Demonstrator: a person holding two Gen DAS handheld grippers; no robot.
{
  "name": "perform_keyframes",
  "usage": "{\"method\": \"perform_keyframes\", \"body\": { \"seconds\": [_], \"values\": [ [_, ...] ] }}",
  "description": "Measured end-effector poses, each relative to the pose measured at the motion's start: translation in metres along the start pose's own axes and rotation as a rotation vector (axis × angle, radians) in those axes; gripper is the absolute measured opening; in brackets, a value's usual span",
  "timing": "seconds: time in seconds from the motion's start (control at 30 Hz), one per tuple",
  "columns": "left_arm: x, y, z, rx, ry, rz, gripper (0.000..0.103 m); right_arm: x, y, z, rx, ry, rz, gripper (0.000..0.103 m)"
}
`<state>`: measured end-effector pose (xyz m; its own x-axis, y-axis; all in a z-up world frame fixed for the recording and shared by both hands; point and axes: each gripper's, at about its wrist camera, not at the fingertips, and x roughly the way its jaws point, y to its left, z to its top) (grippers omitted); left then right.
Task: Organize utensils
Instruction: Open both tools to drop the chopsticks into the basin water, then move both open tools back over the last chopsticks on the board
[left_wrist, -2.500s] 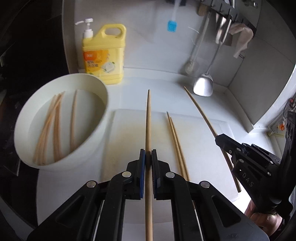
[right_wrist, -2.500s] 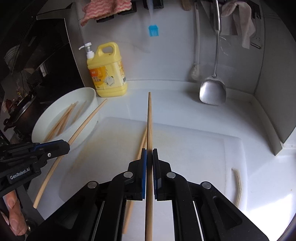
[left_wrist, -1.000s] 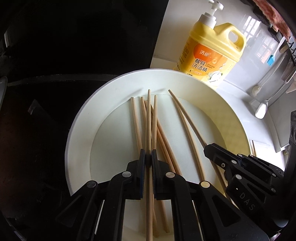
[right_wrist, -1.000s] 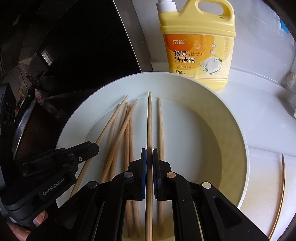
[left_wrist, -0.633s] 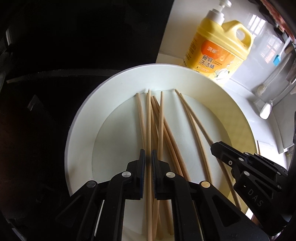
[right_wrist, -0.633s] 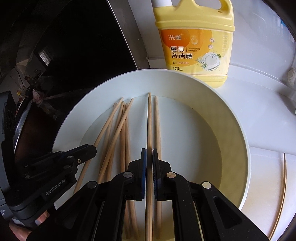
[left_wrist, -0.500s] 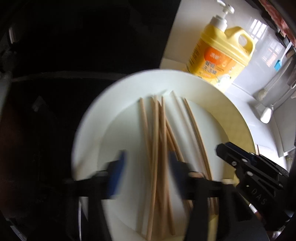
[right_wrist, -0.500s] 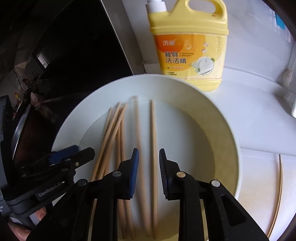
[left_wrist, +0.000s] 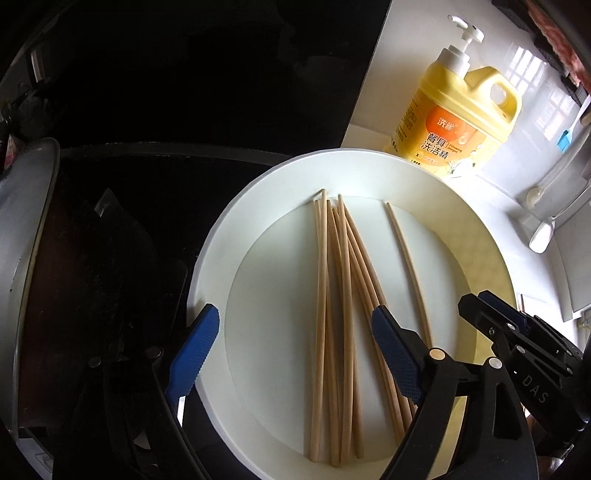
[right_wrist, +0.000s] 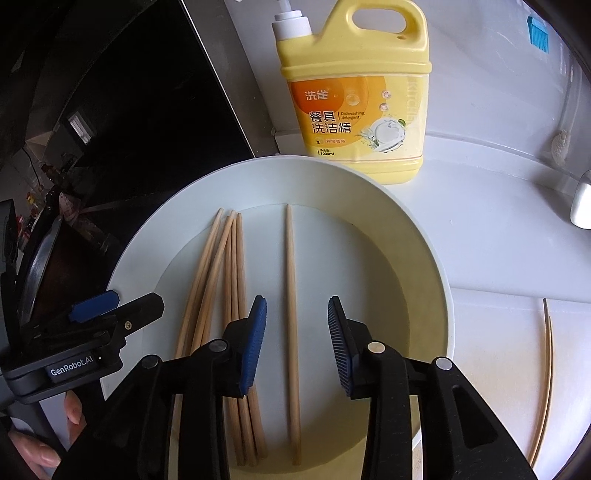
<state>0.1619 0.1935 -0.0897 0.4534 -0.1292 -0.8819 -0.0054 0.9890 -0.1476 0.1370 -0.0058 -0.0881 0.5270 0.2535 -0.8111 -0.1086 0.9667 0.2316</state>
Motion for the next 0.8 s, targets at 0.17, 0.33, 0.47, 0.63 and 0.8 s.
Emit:
{"method": "perform_keyframes", "body": {
  "seconds": [0.17, 0.33, 0.47, 0.63, 0.8],
  "values": [
    [-0.003, 0.002, 0.0, -0.003, -0.003, -0.005, 0.085, -0.003, 0.0, -0.001, 0.001, -0.006, -0.015, 0.043],
    [-0.01, 0.003, 0.002, 0.001, -0.021, -0.008, 0.087, -0.008, 0.002, -0.002, 0.0, -0.016, -0.031, 0.05],
    [-0.016, 0.004, 0.003, 0.002, -0.034, -0.023, 0.088, -0.014, 0.004, -0.004, -0.003, -0.024, -0.042, 0.053],
    [-0.023, 0.004, 0.002, 0.004, -0.045, -0.041, 0.089, -0.021, 0.006, -0.006, 0.003, -0.031, -0.059, 0.057],
    [-0.028, 0.004, 0.001, 0.014, -0.051, -0.047, 0.09, -0.029, 0.009, -0.009, -0.004, -0.039, -0.089, 0.06]
  ]
}}
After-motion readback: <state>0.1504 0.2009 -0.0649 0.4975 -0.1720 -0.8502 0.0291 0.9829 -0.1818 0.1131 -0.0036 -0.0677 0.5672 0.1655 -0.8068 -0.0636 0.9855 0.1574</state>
